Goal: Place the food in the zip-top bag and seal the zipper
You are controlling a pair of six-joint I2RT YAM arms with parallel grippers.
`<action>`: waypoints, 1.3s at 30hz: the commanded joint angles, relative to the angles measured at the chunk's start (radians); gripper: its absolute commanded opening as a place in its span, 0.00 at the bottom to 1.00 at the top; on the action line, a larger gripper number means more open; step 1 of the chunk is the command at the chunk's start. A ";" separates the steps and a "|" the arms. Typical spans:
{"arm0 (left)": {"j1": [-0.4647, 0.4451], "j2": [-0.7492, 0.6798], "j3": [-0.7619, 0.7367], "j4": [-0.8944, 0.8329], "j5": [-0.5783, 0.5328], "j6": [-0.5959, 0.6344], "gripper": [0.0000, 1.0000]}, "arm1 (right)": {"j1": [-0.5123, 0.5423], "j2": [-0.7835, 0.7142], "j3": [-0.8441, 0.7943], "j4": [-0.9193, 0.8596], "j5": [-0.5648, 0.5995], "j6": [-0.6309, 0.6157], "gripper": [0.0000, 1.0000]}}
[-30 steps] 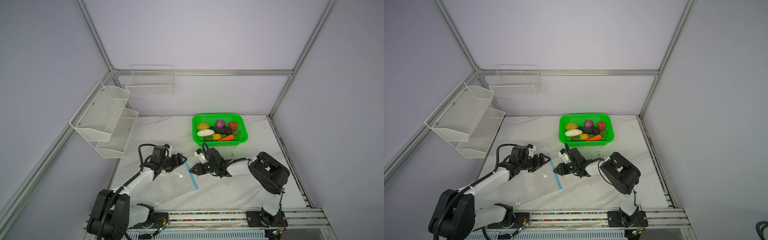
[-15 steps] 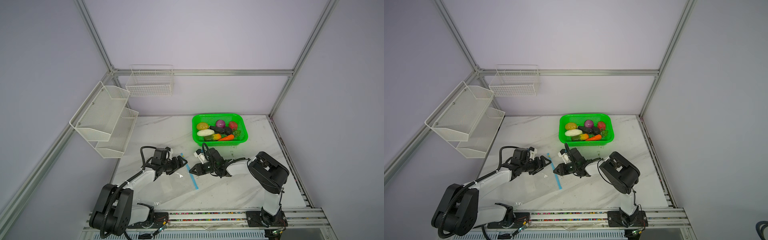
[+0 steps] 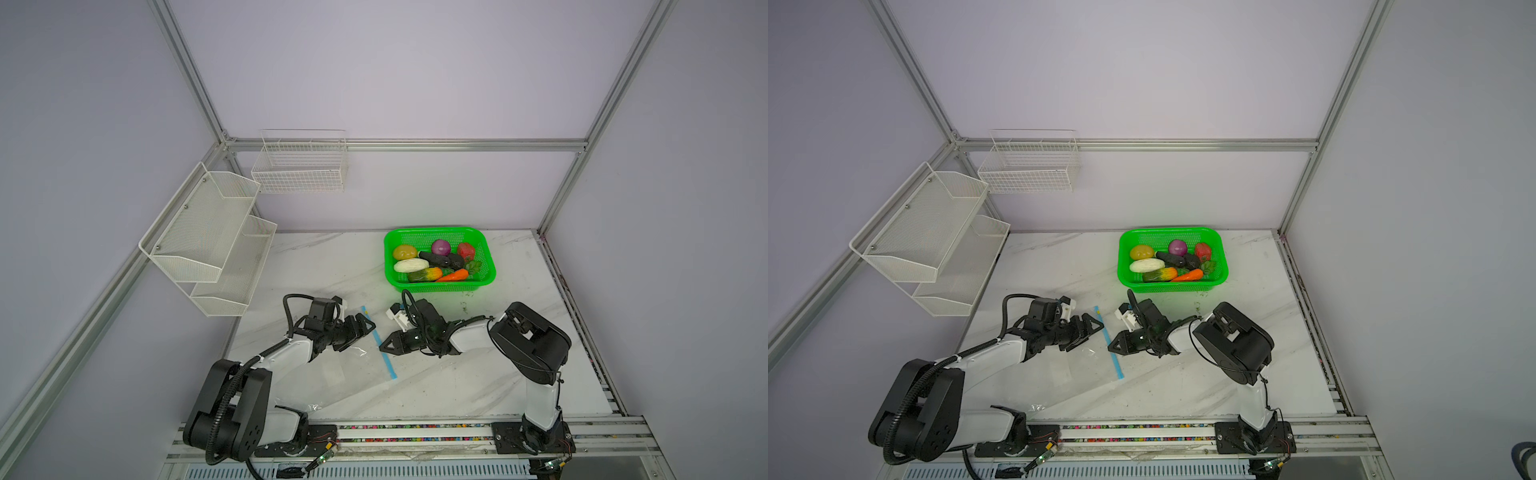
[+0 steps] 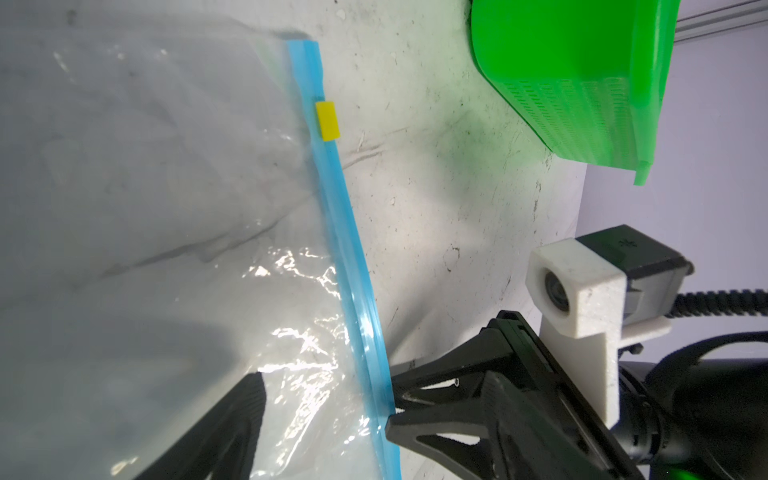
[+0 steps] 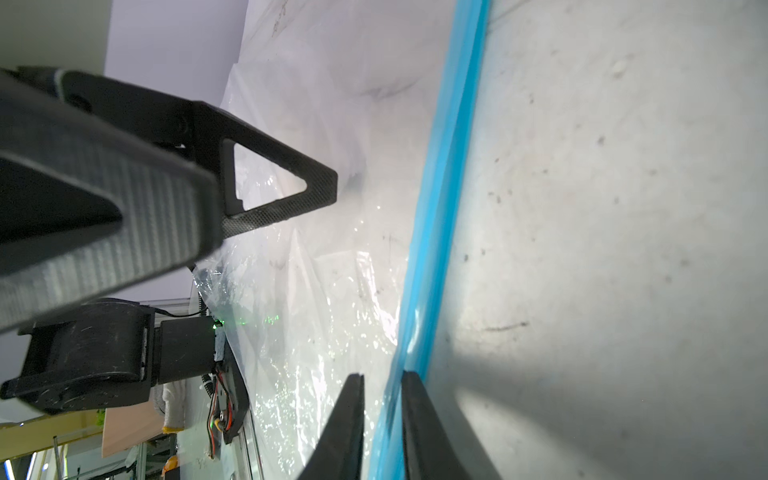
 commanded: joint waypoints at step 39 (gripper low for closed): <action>-0.013 -0.054 0.239 -0.140 -0.069 0.080 0.83 | 0.038 -0.055 0.004 0.102 0.163 -0.028 0.00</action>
